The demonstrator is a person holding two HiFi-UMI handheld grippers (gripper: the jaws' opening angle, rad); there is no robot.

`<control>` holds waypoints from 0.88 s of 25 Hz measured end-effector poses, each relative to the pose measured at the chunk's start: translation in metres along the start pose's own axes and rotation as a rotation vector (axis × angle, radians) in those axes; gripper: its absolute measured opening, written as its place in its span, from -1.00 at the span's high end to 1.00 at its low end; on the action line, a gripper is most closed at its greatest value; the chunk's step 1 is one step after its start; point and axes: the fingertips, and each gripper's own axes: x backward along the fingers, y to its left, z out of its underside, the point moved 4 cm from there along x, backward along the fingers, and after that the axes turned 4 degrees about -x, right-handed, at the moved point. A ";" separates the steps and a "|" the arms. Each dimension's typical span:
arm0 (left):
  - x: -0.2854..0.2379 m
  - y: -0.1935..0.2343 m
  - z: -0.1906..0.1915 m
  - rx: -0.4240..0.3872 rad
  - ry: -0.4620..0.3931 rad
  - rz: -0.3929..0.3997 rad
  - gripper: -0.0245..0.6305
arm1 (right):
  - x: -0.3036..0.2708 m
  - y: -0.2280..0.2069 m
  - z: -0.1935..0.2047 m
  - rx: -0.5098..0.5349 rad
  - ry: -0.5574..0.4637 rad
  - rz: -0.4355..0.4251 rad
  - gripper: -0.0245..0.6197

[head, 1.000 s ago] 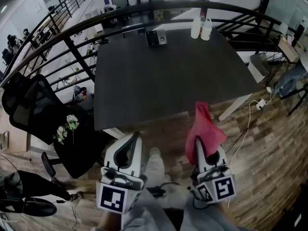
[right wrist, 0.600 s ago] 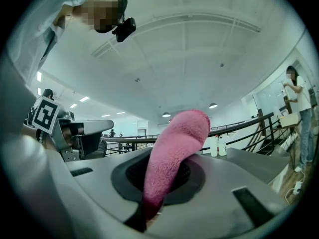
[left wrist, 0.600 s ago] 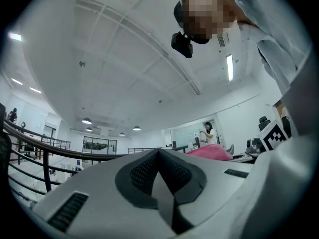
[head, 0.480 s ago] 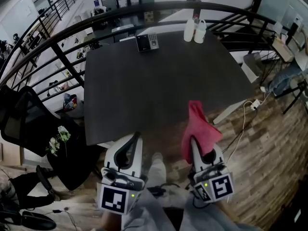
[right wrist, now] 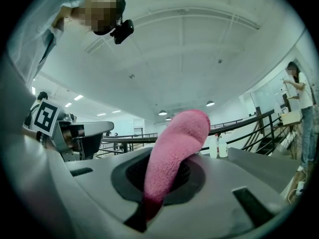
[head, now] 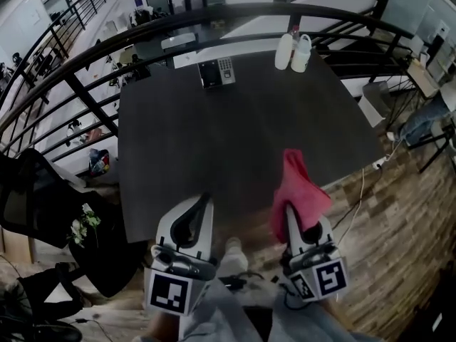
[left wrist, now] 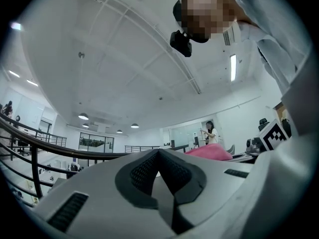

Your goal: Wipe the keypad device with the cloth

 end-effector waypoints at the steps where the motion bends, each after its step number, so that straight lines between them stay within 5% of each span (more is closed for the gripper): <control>1: -0.007 0.005 0.002 0.001 0.003 0.002 0.92 | -0.007 -0.004 0.001 0.001 0.004 0.005 0.83; 22: -0.091 0.085 0.022 0.006 0.005 -0.049 0.92 | -0.118 -0.031 -0.004 -0.004 -0.006 0.010 0.83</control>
